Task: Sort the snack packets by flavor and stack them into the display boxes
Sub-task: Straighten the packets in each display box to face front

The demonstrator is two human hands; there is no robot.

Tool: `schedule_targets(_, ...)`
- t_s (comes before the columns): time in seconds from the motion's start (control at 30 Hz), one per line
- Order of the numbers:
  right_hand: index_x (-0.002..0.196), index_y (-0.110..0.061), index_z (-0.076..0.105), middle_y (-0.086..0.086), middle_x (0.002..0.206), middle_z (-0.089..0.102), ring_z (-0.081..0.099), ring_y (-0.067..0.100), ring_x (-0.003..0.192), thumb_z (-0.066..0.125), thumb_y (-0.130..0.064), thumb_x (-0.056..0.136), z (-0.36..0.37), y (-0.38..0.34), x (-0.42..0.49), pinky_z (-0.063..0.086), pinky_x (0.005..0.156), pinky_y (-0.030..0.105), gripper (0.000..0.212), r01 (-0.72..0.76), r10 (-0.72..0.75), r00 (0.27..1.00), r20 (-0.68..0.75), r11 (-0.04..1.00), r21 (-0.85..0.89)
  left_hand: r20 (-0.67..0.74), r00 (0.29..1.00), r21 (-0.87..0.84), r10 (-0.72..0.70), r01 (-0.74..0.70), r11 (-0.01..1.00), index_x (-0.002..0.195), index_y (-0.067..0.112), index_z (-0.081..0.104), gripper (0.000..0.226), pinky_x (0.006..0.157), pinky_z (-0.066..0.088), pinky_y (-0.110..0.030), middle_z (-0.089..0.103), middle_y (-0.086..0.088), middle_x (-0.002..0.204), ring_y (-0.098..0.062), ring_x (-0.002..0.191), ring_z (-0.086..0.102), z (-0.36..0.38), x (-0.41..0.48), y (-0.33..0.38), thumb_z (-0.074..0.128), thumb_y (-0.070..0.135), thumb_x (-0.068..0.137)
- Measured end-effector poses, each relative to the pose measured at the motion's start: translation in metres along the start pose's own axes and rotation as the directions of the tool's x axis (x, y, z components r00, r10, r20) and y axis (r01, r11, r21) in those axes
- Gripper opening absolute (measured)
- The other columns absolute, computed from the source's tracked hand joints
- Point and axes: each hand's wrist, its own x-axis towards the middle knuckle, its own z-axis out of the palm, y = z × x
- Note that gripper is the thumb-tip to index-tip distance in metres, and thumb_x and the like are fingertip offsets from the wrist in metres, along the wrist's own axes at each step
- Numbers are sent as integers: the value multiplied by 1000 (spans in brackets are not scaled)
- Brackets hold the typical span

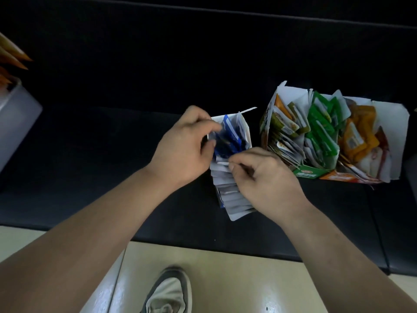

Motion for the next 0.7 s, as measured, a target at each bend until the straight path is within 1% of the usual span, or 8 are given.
schedule_targets(0.1,114,-42,73,-18,115,63,53,14,118,58,-36,99,0,-6,2,51,96,39,22,-64,69,994,80,996,-64,28,999,106,25,-28,994,105,15,78,16,71,56,-33,55,-2,110,-11,92,52,5,7,0,76,20,90)
schedule_targets(0.17,116,-41,73,-20,111,65,57,9,114,57,-39,98,-2,-4,2,52,96,35,24,-105,103,991,82,994,23,-17,1000,85,21,-19,996,99,19,78,12,78,52,-31,57,3,108,-14,98,54,2,9,4,74,28,92)
schedule_targets(0.27,99,-33,68,-14,90,69,66,5,82,65,-30,97,-6,-3,0,54,75,22,4,-238,238,971,37,920,311,-116,986,-199,-124,99,975,98,21,69,3,74,47,-18,64,12,95,-5,87,60,-10,9,14,69,24,98)
schedule_targets(0.33,93,-29,63,-3,87,71,67,11,76,66,-21,97,-8,-5,0,51,67,19,9,-261,293,956,-10,867,423,-100,957,-377,-271,216,901,97,19,66,5,62,44,-11,65,13,78,1,69,61,-16,7,17,66,20,101)
schedule_targets(0.4,94,-29,62,3,88,73,68,18,79,62,-19,99,-8,-8,-1,55,70,30,11,-267,316,948,-29,843,466,-78,933,-459,-353,280,843,96,19,65,7,57,52,-23,68,6,72,-8,61,61,-18,4,17,65,22,102)
schedule_targets(0.5,102,-33,58,1,88,75,70,18,77,61,-24,102,-10,-10,-1,56,69,37,10,-270,334,941,-62,847,458,-53,906,-591,-420,310,744,100,16,63,7,80,61,-53,74,-9,93,-31,87,73,-16,-2,15,62,22,104)
schedule_targets(0.63,123,-35,53,-4,87,75,67,2,71,75,-35,93,-15,-14,-1,49,59,14,37,-278,362,929,-74,817,505,52,872,-802,-487,327,500,111,9,55,8,93,61,-50,72,-22,112,-33,102,76,-15,-8,14,51,16,109)
schedule_targets(0.7,122,-39,59,-5,87,72,67,2,74,79,-39,90,-15,-14,1,51,62,13,38,-250,355,929,-106,812,527,101,865,-834,-491,342,432,116,9,53,12,95,60,-49,71,-22,118,-35,105,75,-16,-8,15,46,17,111)
